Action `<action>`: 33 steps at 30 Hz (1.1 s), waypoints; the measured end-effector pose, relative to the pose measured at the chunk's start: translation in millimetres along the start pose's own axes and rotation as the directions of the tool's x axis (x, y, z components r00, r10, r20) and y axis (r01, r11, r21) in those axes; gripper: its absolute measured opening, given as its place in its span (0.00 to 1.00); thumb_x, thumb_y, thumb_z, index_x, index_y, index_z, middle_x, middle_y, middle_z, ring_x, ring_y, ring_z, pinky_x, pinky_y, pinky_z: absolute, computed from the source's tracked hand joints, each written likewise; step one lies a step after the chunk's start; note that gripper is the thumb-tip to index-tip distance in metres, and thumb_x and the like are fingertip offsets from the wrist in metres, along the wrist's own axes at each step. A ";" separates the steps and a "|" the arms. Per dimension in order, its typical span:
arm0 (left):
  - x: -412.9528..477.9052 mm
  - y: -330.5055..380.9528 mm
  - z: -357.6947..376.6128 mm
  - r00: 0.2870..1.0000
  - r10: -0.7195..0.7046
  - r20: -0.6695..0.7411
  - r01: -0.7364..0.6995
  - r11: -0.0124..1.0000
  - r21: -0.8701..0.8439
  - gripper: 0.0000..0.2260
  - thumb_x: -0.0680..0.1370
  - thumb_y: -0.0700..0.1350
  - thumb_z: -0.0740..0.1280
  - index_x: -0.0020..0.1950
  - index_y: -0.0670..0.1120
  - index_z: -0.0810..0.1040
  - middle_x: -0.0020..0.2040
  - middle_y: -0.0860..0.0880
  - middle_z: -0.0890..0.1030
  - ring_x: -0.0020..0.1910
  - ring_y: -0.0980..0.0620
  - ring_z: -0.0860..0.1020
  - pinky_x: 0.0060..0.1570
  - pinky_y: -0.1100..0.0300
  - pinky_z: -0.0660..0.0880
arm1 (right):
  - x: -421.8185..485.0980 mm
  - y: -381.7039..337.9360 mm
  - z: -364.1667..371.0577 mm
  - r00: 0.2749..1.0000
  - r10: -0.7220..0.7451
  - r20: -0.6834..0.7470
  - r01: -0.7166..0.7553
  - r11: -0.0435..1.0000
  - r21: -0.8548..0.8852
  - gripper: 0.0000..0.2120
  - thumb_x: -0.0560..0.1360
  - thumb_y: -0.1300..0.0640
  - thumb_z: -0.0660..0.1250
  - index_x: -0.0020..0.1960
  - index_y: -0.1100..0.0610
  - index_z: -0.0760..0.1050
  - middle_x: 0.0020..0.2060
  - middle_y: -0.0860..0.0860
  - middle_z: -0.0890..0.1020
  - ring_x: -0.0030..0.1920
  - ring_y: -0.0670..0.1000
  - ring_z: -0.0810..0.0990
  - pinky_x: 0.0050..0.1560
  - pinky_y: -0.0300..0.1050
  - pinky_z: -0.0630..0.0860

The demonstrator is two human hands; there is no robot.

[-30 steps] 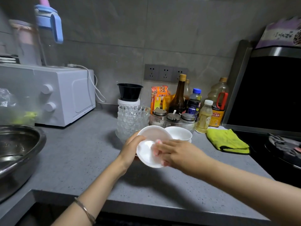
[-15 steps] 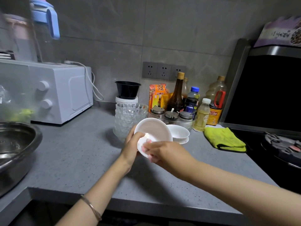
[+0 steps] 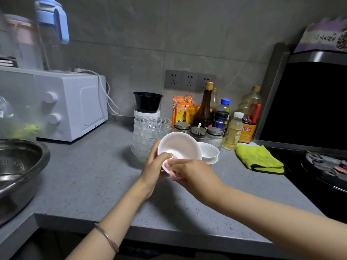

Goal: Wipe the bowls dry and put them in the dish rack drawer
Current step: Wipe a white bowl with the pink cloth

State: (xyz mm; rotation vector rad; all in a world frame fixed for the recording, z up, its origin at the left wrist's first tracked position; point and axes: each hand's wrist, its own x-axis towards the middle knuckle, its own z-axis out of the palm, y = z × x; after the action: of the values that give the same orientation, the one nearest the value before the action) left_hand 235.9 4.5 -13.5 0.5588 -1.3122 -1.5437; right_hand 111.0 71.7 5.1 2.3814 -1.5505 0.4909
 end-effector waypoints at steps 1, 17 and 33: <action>0.5 0.3 0.6 1.000 0.011 -0.023 -0.011 1.000 -0.002 0.12 0.71 0.43 0.65 0.53 0.54 0.77 0.46 0.49 0.80 0.44 0.53 0.79 0.33 0.63 0.76 | -0.2 -0.7 1.3 1.000 -0.025 -0.002 0.026 0.999 0.030 0.07 0.76 0.58 0.65 0.47 0.57 0.82 0.55 0.50 0.82 0.53 0.55 0.81 0.45 0.49 0.78; -2.0 0.8 1.4 0.997 0.006 -0.081 -0.009 0.999 -0.039 0.17 0.67 0.44 0.66 0.55 0.51 0.77 0.45 0.50 0.81 0.42 0.54 0.80 0.36 0.63 0.77 | 3.1 -1.7 -0.6 1.000 -0.009 -0.010 0.010 0.999 0.047 0.05 0.75 0.60 0.65 0.45 0.58 0.80 0.50 0.54 0.83 0.46 0.60 0.82 0.40 0.47 0.75; -4.6 -8.3 4.0 0.998 0.040 -0.050 -0.038 0.998 0.042 0.10 0.77 0.45 0.62 0.56 0.56 0.75 0.47 0.52 0.81 0.44 0.54 0.78 0.39 0.62 0.76 | 9.6 -16.1 -13.7 0.992 0.099 0.072 -0.100 0.995 0.005 0.05 0.78 0.54 0.63 0.47 0.53 0.76 0.43 0.54 0.80 0.42 0.57 0.77 0.38 0.44 0.64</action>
State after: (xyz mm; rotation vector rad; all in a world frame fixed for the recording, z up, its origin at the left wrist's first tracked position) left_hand 231.2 9.7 -21.0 0.5916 -1.3112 -1.4645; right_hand 127.4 75.5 21.1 2.3611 -1.7085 0.4381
